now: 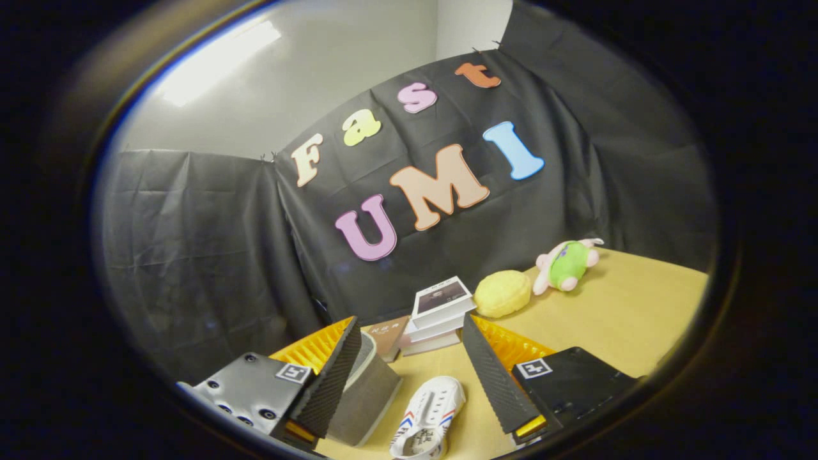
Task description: Open the storage box then place both shoes into the box .Put the left shoe in first, then the right shoe, with the right side of both shoes facing outward in a uniform manner.
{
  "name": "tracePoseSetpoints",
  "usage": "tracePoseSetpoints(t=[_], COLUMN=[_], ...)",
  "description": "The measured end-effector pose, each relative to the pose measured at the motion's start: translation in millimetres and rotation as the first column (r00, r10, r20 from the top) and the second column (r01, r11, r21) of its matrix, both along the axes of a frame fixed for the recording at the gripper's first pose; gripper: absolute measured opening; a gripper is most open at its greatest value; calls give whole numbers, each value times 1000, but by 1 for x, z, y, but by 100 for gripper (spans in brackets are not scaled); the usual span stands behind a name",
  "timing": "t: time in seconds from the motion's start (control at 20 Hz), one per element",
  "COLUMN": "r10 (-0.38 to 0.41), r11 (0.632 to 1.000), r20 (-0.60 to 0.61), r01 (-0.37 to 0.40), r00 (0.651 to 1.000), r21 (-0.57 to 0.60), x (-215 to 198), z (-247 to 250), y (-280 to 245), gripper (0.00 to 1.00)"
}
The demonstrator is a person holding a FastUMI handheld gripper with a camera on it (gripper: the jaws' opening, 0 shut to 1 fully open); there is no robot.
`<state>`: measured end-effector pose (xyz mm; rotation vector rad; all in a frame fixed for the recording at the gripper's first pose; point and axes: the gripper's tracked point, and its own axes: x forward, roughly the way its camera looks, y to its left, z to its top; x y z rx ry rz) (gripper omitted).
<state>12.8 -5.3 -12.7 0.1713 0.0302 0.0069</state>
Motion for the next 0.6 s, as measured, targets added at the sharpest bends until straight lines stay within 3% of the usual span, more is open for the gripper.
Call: tracePoseSetpoints(t=[0.35,0.6], r10=[100,166], r11=[975,954], r20=[-111,-200], r01=[-75,-106], r00=[989,966], r21=[209,281], x=[15,27], z=[-52,-92], y=[34,59], gripper=[99,99])
